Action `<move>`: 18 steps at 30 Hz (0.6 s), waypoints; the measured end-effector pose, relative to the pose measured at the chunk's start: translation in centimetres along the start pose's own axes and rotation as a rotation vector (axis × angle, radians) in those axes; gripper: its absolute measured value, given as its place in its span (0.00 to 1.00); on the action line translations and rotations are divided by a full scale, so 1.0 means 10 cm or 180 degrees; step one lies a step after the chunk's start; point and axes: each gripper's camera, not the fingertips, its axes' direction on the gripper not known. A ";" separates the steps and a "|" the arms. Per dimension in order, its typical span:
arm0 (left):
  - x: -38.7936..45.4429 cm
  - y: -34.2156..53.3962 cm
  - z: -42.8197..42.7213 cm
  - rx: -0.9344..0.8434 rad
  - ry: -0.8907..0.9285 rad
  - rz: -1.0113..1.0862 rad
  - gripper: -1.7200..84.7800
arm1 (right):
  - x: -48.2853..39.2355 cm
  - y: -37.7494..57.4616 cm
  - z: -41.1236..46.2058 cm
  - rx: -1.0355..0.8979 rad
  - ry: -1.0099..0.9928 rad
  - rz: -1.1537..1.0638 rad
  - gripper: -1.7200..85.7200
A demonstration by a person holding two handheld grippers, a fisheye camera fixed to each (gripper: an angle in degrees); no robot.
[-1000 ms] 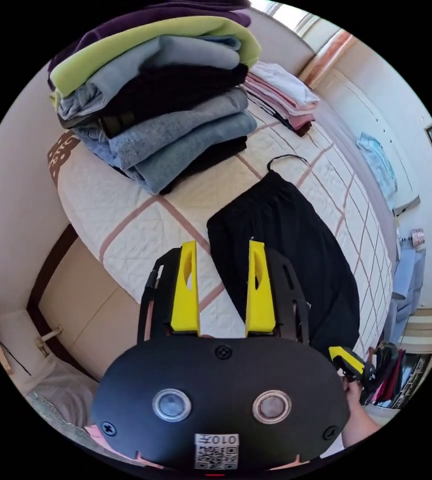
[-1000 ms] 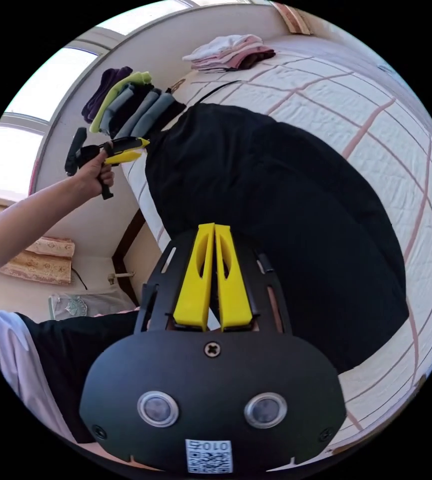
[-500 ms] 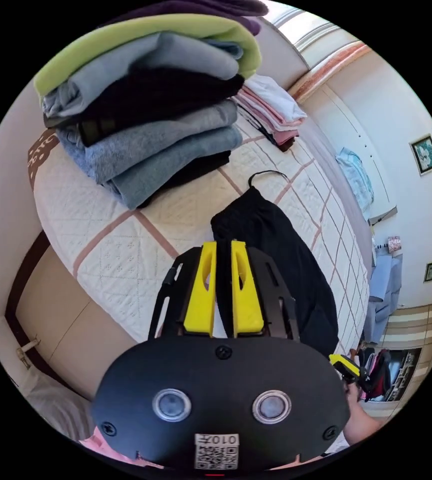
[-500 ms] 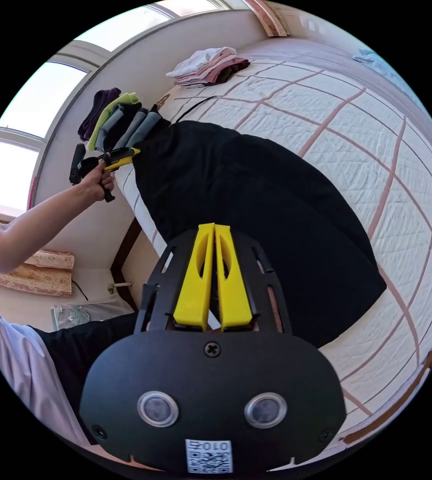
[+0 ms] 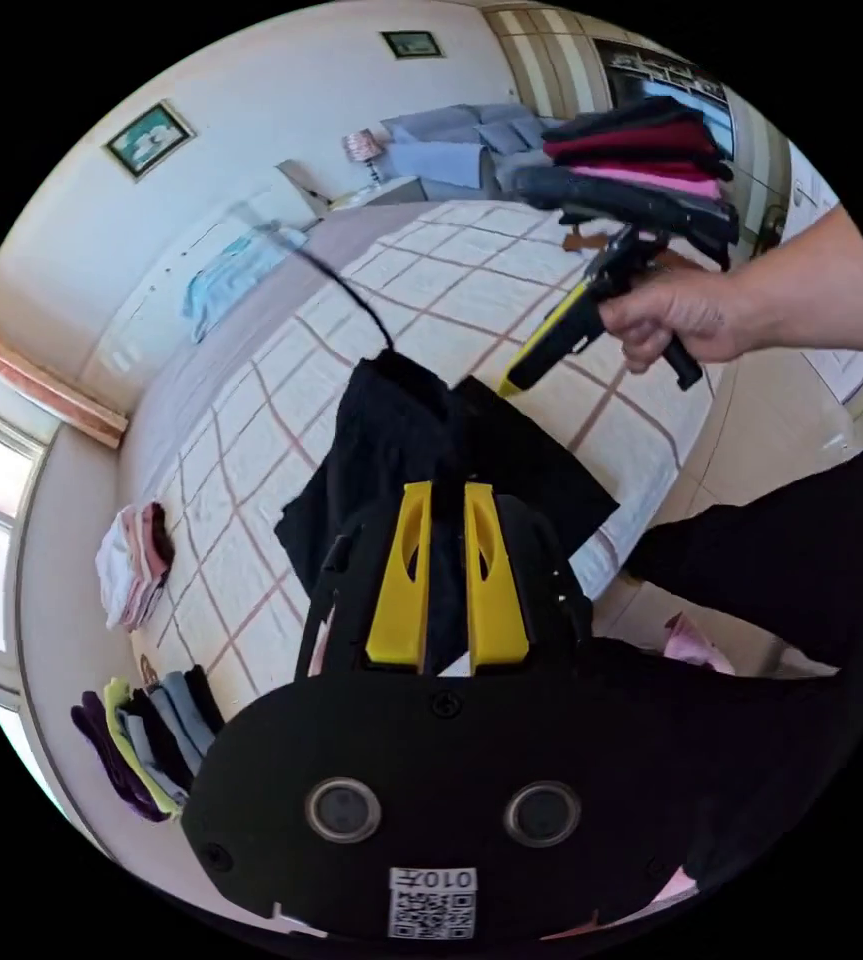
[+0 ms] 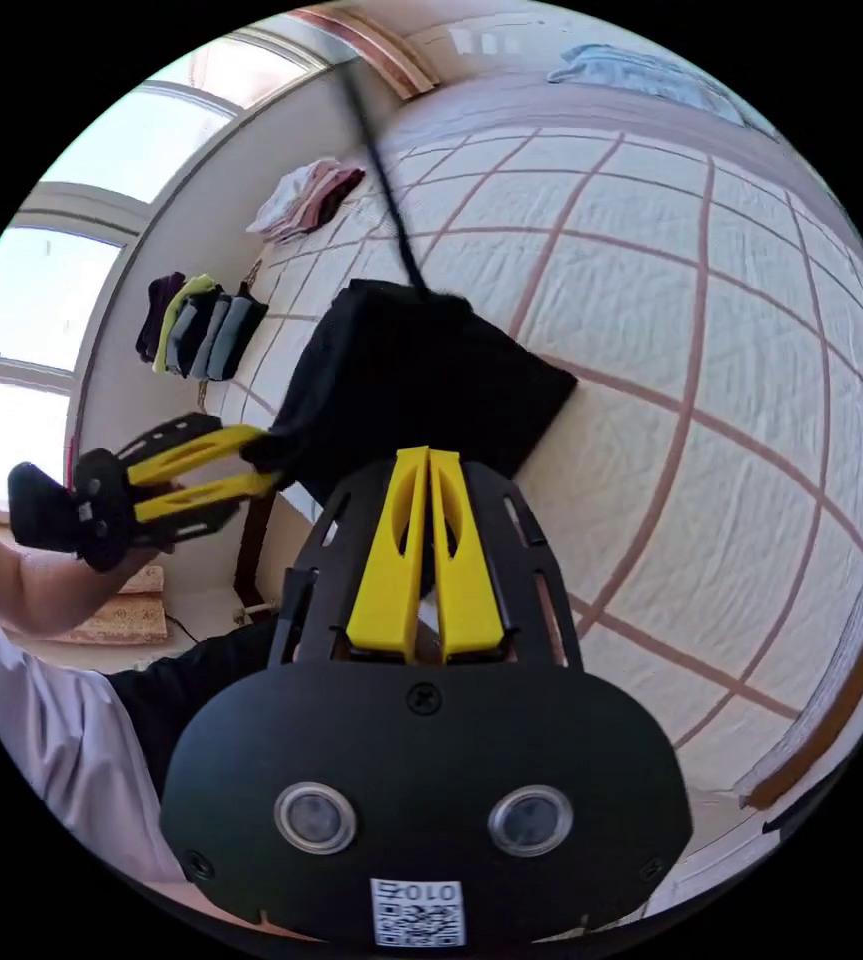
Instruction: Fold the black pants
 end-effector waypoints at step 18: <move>-1.07 1.35 0.90 -0.1309 0.0579 -0.0896 0.16 | -0.19 0.07 0.16 0.0243 -0.0845 0.0445 0.10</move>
